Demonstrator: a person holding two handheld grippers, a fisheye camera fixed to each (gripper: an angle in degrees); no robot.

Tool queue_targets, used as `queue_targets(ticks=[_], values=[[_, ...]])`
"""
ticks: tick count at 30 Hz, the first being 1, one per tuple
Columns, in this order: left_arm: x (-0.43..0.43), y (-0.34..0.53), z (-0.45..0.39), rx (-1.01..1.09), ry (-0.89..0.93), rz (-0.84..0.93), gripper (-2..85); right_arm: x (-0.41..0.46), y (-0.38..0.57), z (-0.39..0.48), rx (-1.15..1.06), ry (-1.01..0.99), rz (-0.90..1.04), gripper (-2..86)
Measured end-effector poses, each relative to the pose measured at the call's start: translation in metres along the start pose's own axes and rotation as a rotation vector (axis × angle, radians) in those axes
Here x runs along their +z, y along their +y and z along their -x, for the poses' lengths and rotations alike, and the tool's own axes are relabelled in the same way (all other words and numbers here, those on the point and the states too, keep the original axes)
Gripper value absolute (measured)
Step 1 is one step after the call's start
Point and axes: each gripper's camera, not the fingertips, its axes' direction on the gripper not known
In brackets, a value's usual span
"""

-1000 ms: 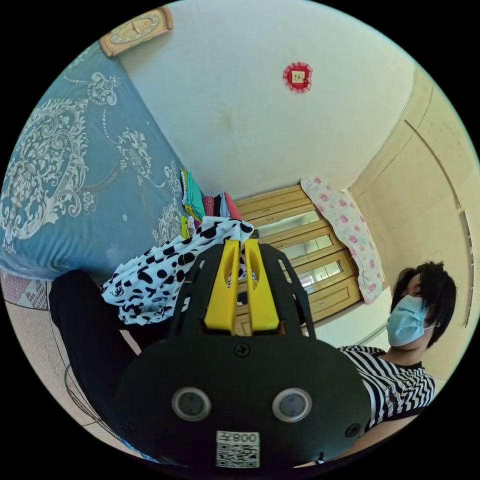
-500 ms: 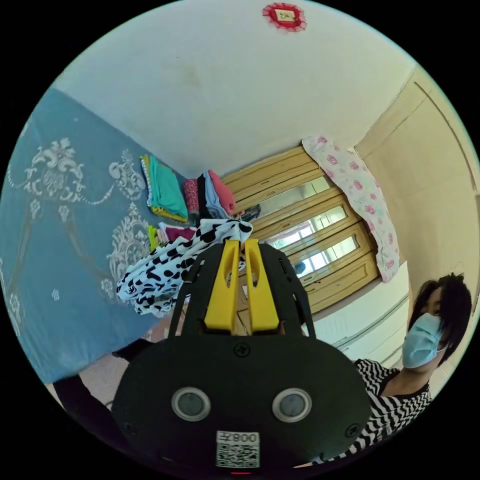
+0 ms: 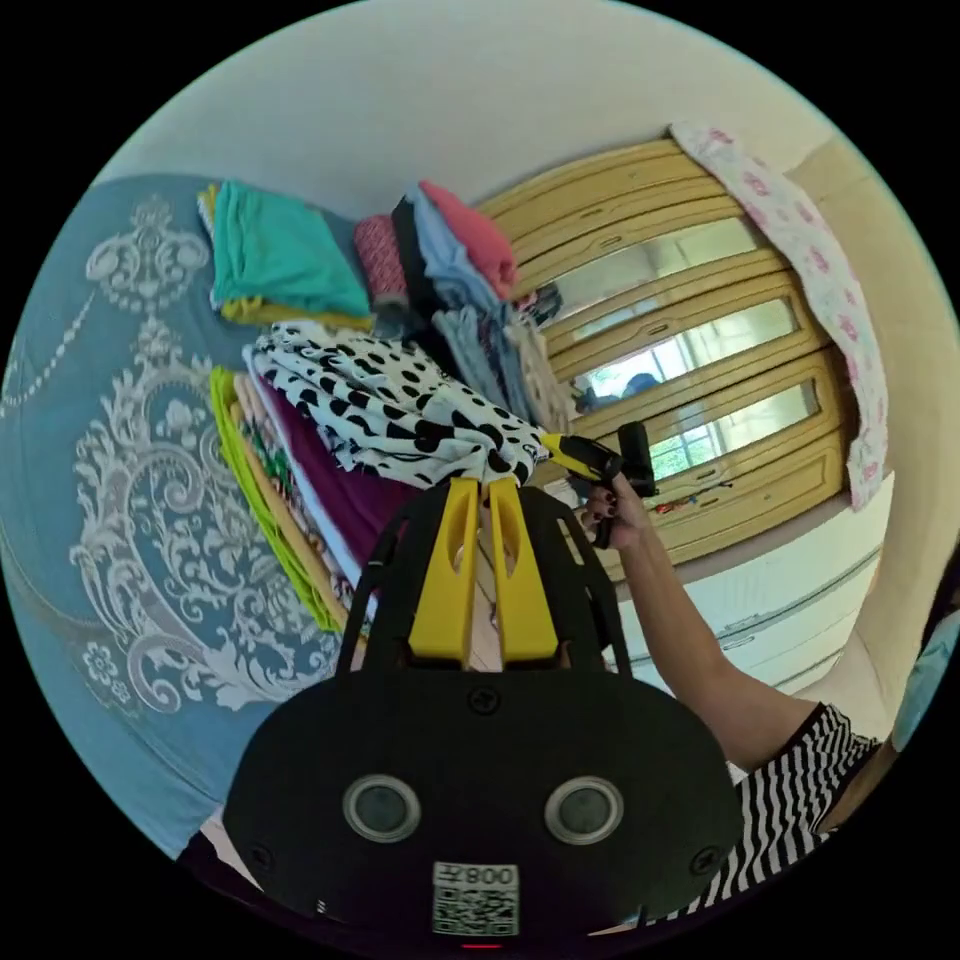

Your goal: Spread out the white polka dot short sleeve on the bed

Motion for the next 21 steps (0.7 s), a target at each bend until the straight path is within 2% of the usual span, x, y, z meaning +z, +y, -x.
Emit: queue_targets(ticks=[2,4,9,14,21], values=[[0.050,0.019,0.056,-0.138,0.025,0.119,2.2,0.007,0.009,-0.037,0.097,-0.011,0.037,1.9],[0.069,0.031,0.085,-0.183,0.067,0.131,2.1,0.004,0.015,-0.055,0.131,-0.001,0.048,1.9],[0.100,0.040,0.129,-0.123,0.034,0.186,2.2,-0.019,0.013,-0.058,0.095,0.030,0.083,2.0],[0.128,0.054,0.196,-0.183,0.020,0.241,2.2,-0.019,0.011,-0.072,0.134,0.089,0.144,2.0],[0.129,0.068,0.265,-0.248,0.099,0.232,1.9,-0.049,0.023,-0.086,0.203,-0.035,-0.009,1.7]])
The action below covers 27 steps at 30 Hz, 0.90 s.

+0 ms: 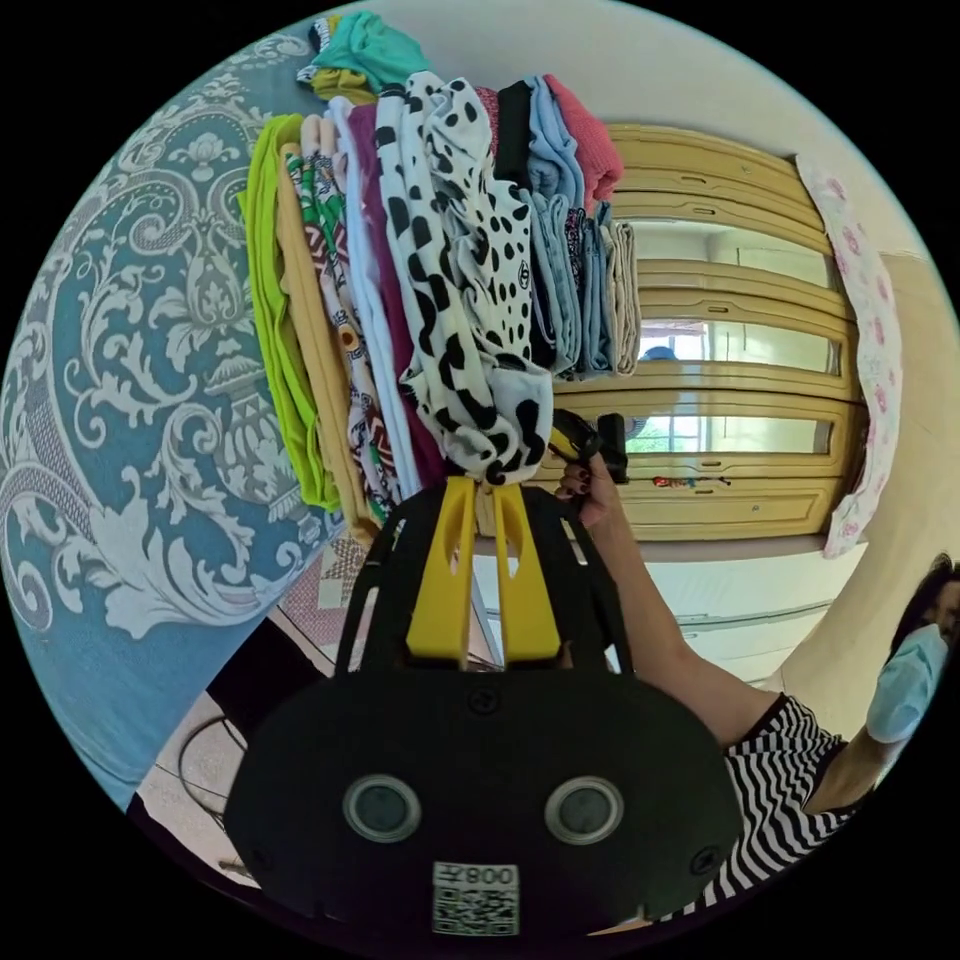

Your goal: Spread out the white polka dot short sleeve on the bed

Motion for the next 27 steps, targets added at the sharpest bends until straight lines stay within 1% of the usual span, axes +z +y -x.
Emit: queue_targets(ticks=[1,4,7,9,11,14,15,17,18,19,22,24,27], values=[[-0.003,0.001,0.011,-0.007,0.014,0.001,1.8,-0.004,0.002,0.001,0.005,0.006,-0.019,1.6],[-0.014,0.008,0.037,-0.040,0.064,-0.010,1.3,-0.029,0.017,0.009,0.010,0.010,-0.152,0.8],[-0.025,0.012,0.055,-0.047,0.086,-0.026,0.8,-0.035,0.032,0.038,-0.053,0.054,-0.232,0.3],[-0.029,0.011,0.066,-0.055,0.084,-0.032,0.6,-0.017,0.034,0.069,-0.137,0.086,-0.225,0.2],[-0.034,0.007,0.078,-0.057,0.101,-0.044,0.4,0.005,0.027,0.083,-0.169,0.116,-0.179,0.1],[-0.040,-0.001,0.083,-0.008,0.101,-0.050,0.3,0.041,0.011,0.084,-0.118,0.274,-0.087,0.0],[-0.040,-0.004,0.084,0.010,0.083,-0.043,0.3,0.050,0.008,0.081,-0.101,0.278,-0.073,0.0],[-0.042,-0.013,0.093,0.041,-0.073,0.006,0.2,0.053,0.009,0.080,-0.072,0.238,-0.107,0.0],[-0.043,-0.015,0.098,0.040,-0.095,0.019,0.2,0.053,0.010,0.080,-0.058,0.211,-0.123,0.0],[-0.047,-0.015,0.108,0.021,-0.100,0.032,0.2,0.054,0.010,0.080,-0.052,0.200,-0.128,0.0],[-0.068,-0.005,0.119,-0.002,-0.068,-0.016,0.2,0.051,0.015,0.092,-0.046,0.196,-0.171,0.0],[-0.082,0.003,0.116,0.032,-0.047,-0.060,0.2,0.048,0.023,0.114,-0.088,0.211,-0.240,0.0],[-0.098,0.004,0.106,0.098,-0.024,-0.108,0.2,0.059,0.024,0.148,-0.173,0.239,-0.287,0.0]])
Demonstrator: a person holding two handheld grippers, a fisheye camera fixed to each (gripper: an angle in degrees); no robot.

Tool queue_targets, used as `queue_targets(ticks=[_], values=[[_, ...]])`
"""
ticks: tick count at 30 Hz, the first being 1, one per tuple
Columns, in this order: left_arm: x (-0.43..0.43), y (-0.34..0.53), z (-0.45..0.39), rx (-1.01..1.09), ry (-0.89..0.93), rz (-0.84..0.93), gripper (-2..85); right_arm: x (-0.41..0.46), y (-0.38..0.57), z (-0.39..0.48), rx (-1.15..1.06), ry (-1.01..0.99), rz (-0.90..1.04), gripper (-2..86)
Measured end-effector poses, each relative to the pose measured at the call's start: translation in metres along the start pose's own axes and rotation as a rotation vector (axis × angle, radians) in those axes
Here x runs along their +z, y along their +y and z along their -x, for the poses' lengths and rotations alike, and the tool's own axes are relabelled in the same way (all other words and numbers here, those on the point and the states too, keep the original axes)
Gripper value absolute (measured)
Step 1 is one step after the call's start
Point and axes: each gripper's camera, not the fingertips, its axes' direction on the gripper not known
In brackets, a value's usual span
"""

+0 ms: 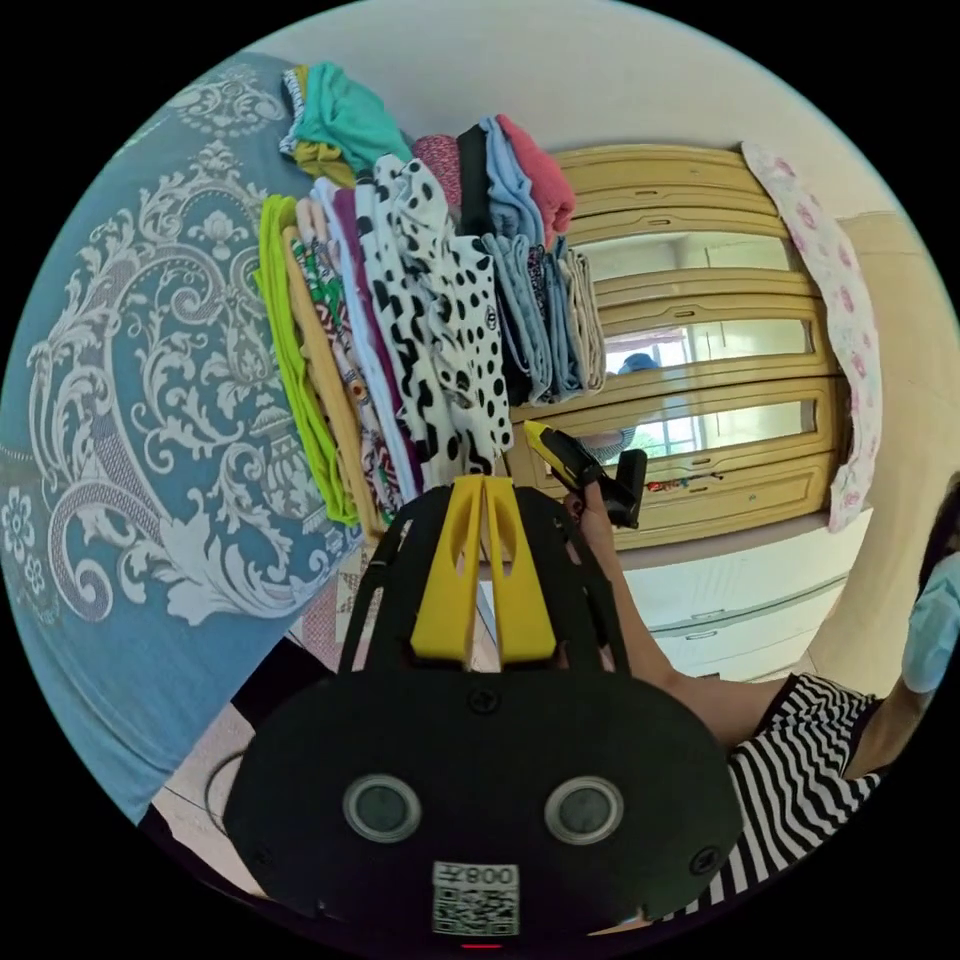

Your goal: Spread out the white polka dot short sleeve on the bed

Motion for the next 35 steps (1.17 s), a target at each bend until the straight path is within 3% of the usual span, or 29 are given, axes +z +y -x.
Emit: queue_targets(ticks=[4,7,16,20,27,35], values=[[0.001,-0.021,-0.012,0.091,-0.040,0.030,0.2,0.044,-0.012,0.026,-0.036,0.124,0.106,0.0],[0.007,-0.029,0.000,0.085,-0.211,0.130,0.2,0.079,-0.010,0.027,0.020,0.152,0.165,0.0],[-0.072,-0.003,-0.006,0.076,-0.009,0.030,0.7,0.080,0.017,0.091,-0.016,0.042,0.000,0.4],[-0.122,0.008,-0.011,0.112,0.020,-0.039,1.9,0.096,0.004,0.177,-0.224,-0.035,-0.085,1.7],[-0.169,0.007,-0.026,0.166,-0.026,-0.041,3.9,0.245,-0.087,0.373,-0.611,0.150,0.045,6.4],[-0.206,0.018,-0.067,0.237,-0.039,-0.010,3.7,0.440,-0.180,0.452,-0.544,0.346,0.206,7.7]])
